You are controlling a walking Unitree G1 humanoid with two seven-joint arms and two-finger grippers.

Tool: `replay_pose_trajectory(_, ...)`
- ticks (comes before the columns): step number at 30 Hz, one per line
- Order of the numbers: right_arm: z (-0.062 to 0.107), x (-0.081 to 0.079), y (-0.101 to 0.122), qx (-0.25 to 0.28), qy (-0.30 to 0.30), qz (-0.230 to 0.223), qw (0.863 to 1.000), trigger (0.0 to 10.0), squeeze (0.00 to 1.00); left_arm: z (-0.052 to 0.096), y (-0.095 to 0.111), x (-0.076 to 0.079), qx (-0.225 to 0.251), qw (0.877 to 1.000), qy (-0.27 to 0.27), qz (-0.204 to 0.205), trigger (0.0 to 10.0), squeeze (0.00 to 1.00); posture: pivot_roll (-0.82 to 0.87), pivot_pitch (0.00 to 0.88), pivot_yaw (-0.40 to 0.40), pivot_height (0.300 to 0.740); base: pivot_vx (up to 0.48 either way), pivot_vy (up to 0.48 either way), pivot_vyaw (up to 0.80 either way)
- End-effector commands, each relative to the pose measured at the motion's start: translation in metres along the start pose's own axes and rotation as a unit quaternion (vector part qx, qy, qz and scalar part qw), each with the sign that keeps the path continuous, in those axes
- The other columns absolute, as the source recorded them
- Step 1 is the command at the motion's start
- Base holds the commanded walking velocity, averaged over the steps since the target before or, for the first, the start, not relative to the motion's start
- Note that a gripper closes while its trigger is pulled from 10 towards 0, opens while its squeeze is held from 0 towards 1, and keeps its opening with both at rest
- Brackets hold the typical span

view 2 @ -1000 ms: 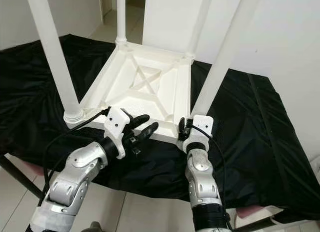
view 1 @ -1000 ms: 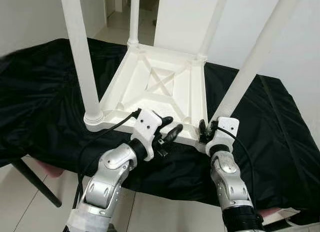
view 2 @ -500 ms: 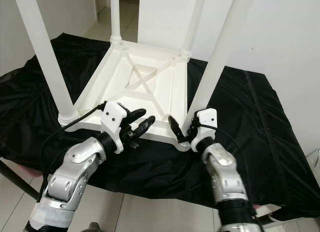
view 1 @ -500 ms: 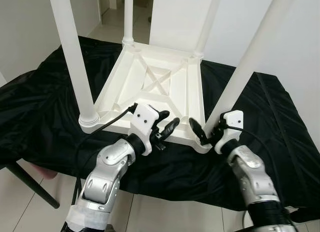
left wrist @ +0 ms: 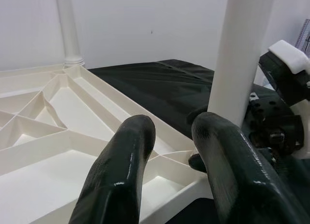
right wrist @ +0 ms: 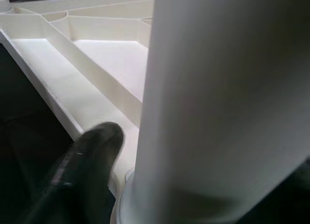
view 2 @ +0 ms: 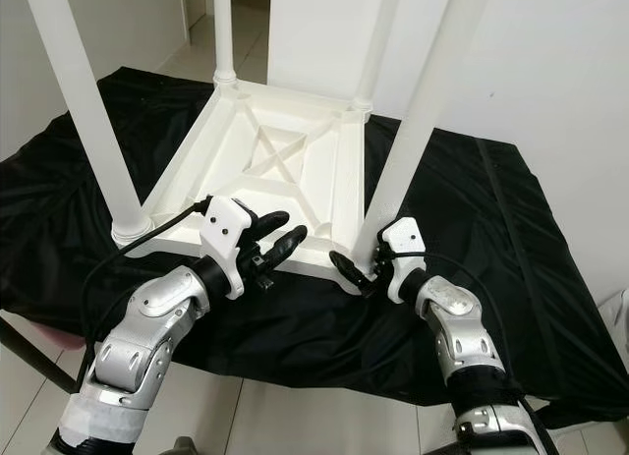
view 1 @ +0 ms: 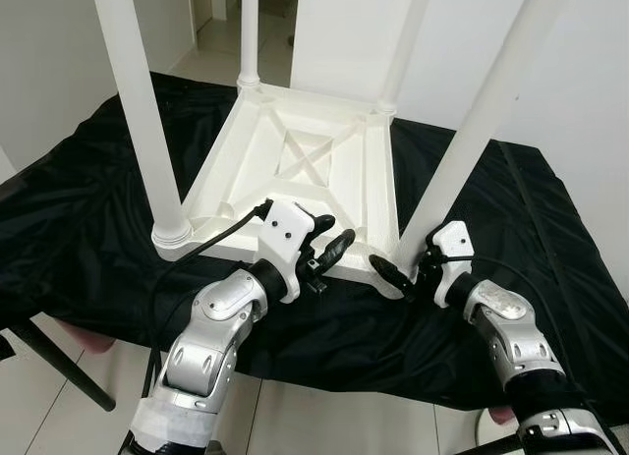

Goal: Building children table

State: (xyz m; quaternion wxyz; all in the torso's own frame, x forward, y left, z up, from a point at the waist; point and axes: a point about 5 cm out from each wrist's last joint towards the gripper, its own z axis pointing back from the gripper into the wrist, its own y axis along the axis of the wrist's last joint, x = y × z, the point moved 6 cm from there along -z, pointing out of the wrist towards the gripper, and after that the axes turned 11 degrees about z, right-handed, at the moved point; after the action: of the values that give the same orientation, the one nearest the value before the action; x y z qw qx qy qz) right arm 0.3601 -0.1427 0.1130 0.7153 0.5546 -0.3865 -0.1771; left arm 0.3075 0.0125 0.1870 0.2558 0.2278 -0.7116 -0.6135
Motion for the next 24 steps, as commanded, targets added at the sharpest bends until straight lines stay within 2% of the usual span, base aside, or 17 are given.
replay_pose_trajectory(1,-0.006,-0.007,-0.002,-0.001,0.021,-0.004,1.0,1.1,0.0,-0.003,-0.004,0.0,-0.007,1.0,0.011,0.006,10.0,0.0,0.17,0.0,-0.084,0.74,0.0,0.0,0.0)
replay_pose_trajectory(2,-0.007,-0.008,-0.003,0.001,0.024,-0.01,1.0,0.0,0.0,-0.004,-0.005,0.001,-0.007,1.0,0.009,0.007,10.0,0.0,0.17,0.0,-0.084,0.74,0.0,0.0,0.0)
replay_pose_trajectory(8,-0.01,-0.01,-0.002,0.014,0.032,-0.026,0.999,0.0,0.0,-0.005,-0.006,0.003,-0.012,1.0,0.004,0.009,10.0,0.0,0.18,0.0,-0.083,0.74,0.0,0.0,0.0)
replay_pose_trajectory(11,-0.013,-0.012,-0.002,0.018,0.031,-0.026,0.999,0.0,0.0,0.0,-0.015,0.0,-0.024,0.999,0.009,0.022,10.0,0.0,0.18,0.0,-0.074,0.74,0.0,0.0,0.0)
replay_pose_trajectory(13,-0.015,-0.011,-0.002,0.025,0.017,-0.038,0.999,0.0,0.0,0.006,-0.031,-0.004,-0.047,0.998,0.021,0.029,10.0,0.0,0.18,0.0,-0.074,0.74,0.0,0.0,0.0)
replay_pose_trajectory(20,-0.018,-0.011,-0.003,0.028,-0.021,-0.044,0.998,0.0,0.0,0.01,-0.036,-0.006,-0.053,0.997,0.03,0.036,10.0,0.0,0.18,0.0,-0.071,0.74,0.0,0.0,0.0)
replay_pose_trajectory(21,-0.018,-0.01,-0.004,0.022,-0.044,-0.045,0.998,2.2,0.0,0.011,-0.037,-0.005,-0.054,0.997,0.031,0.039,10.0,0.0,0.18,0.0,-0.066,0.74,0.0,0.0,0.0)
replay_pose_trajectory(22,-0.018,-0.01,-0.004,0.022,-0.044,-0.045,0.998,2.2,0.0,0.011,-0.037,-0.005,-0.054,0.997,0.031,0.039,10.0,0.0,0.18,0.0,-0.066,0.74,0.0,0.0,0.0)
replay_pose_trajectory(23,-0.019,-0.008,-0.007,0.011,-0.073,-0.042,0.996,10.0,0.0,0.012,-0.037,-0.004,-0.055,0.997,0.032,0.041,10.0,0.0,0.18,0.0,-0.065,0.74,0.0,0.0,0.0)
replay_pose_trajectory(24,-0.019,-0.005,-0.01,-0.002,-0.102,-0.04,0.994,10.0,0.0,0.012,-0.037,-0.004,-0.054,0.997,0.032,0.043,10.0,0.0,0.18,0.0,-0.065,0.74,0.0,0.0,0.0)
